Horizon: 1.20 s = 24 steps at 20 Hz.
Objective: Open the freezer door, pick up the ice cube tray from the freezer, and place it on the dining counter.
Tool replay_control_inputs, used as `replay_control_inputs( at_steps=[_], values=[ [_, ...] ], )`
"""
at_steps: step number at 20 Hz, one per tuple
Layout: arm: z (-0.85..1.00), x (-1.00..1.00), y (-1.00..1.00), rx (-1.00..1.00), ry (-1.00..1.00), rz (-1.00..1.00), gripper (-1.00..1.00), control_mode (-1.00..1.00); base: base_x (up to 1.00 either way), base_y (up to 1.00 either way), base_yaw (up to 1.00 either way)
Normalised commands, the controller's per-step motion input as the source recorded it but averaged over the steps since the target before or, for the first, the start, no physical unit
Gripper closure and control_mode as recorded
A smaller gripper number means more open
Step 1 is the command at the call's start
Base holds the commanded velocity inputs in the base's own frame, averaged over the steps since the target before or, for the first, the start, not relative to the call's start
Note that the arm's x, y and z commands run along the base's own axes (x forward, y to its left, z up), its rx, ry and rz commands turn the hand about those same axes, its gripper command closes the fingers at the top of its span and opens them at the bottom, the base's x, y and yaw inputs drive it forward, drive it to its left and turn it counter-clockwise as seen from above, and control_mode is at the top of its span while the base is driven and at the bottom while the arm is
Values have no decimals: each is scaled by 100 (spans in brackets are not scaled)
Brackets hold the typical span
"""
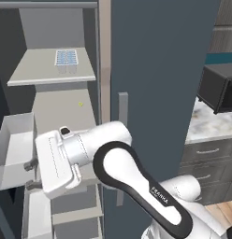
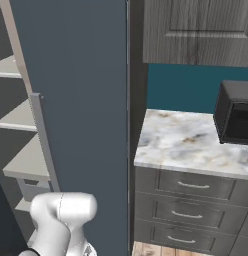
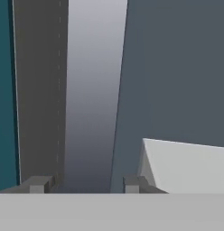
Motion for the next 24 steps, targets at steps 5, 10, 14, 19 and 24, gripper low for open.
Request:
replay_control_inputs(
  at_steps=[5, 10, 14, 19, 24],
  values=[
    [0, 0, 24, 0, 0, 0, -100, -100, 0, 0, 0],
    [0, 0, 11, 0, 0, 0, -100, -100, 0, 0, 0],
    [0, 0, 16, 0, 0, 0, -100, -100, 0, 0, 0],
    [11, -35, -2, 0, 0, 0, -100, -100, 0, 0, 0],
    [50, -71, -37, 0, 0, -5, -100, -100, 0, 0, 0]
  ],
)
